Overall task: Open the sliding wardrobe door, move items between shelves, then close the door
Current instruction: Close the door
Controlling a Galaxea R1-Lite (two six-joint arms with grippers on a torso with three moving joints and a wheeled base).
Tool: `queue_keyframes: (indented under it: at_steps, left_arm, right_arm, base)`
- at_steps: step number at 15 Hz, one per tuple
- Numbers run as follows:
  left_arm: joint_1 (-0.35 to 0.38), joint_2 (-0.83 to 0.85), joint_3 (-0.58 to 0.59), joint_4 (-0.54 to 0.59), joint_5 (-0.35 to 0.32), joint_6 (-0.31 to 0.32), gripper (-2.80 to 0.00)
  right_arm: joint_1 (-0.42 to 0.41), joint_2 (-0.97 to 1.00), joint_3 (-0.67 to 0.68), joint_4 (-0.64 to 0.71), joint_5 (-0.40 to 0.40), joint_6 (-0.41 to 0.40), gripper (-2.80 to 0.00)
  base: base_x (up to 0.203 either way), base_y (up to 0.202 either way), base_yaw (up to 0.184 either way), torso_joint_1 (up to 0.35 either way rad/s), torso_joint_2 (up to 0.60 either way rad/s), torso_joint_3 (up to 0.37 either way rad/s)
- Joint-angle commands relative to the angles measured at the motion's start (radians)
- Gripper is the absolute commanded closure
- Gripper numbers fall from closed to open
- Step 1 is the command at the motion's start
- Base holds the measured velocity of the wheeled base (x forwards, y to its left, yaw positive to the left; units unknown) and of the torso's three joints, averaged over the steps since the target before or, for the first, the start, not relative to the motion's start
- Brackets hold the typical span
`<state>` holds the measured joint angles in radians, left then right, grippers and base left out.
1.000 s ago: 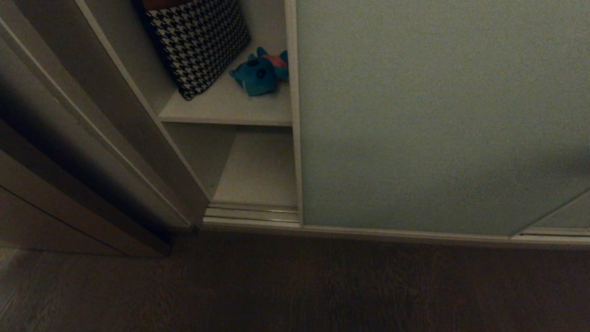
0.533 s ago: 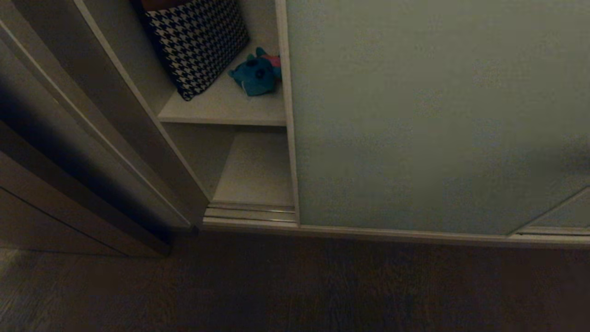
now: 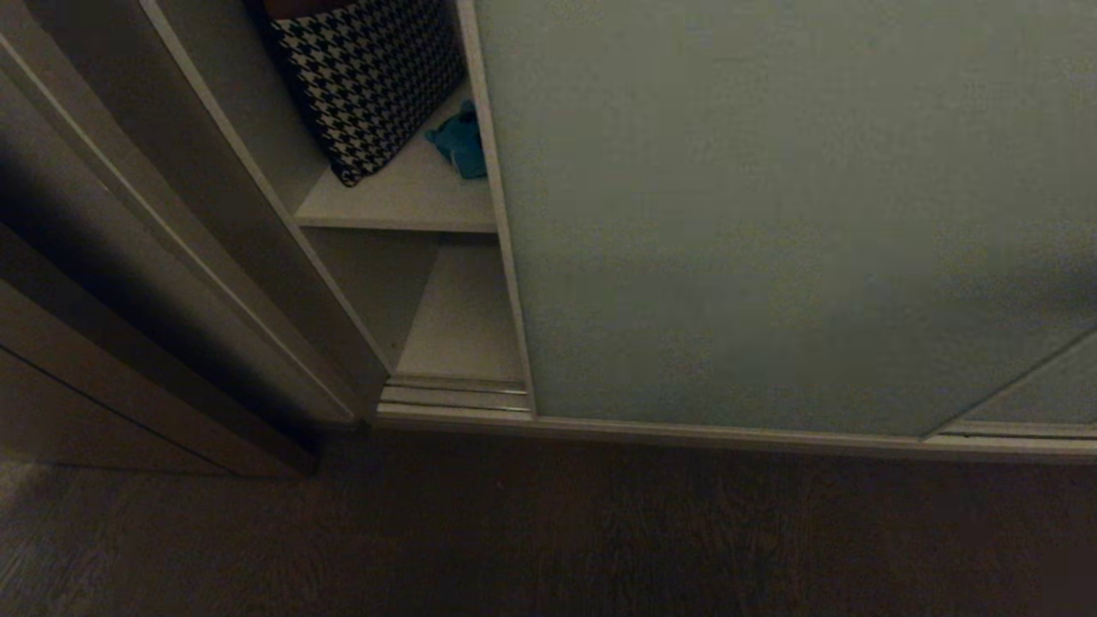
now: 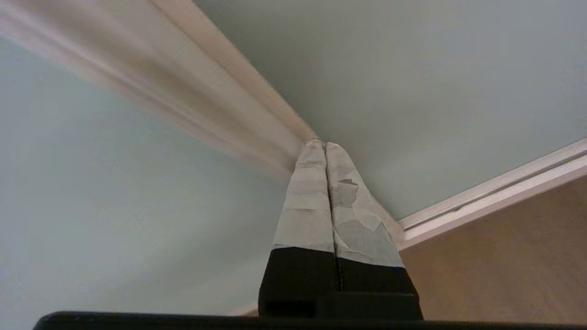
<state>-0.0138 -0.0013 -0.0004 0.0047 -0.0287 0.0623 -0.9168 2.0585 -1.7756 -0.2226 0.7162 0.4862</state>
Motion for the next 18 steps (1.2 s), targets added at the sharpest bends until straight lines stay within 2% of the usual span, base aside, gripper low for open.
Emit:
queue_keyframes:
  at_steps: [1,7,10,15,18]
  left_arm:
    - [0.000,0.000,0.000,0.000,0.000,0.001,0.00]
    - [0.000,0.000,0.000,0.000,0.000,0.001,0.00]
    - [0.000,0.001,0.000,0.000,0.000,0.001,0.00]
    - [0.000,0.001,0.000,0.000,0.000,0.001,0.00]
    - [0.000,0.001,0.000,0.000,0.000,0.001,0.00]
  right_arm:
    - [0.013,-0.074,0.069,-0.007,0.009,0.000,0.00]
    - [0.061,-0.179,0.183,-0.013,0.013,-0.003,0.00]
    - [0.104,-0.238,0.262,-0.065,0.018,-0.005,0.00]
    - [0.134,-0.357,0.392,-0.111,0.076,-0.005,0.00]
    - [0.160,-0.417,0.464,-0.139,0.083,-0.005,0.00]
  base:
    - [0.000,0.000,0.000,0.000,0.00,0.000]
    - [0.000,0.000,0.000,0.000,0.00,0.000]
    - [0.000,0.000,0.000,0.000,0.00,0.000]
    - [0.000,0.000,0.000,0.000,0.00,0.000]
    - [0.000,0.000,0.000,0.000,0.00,0.000]
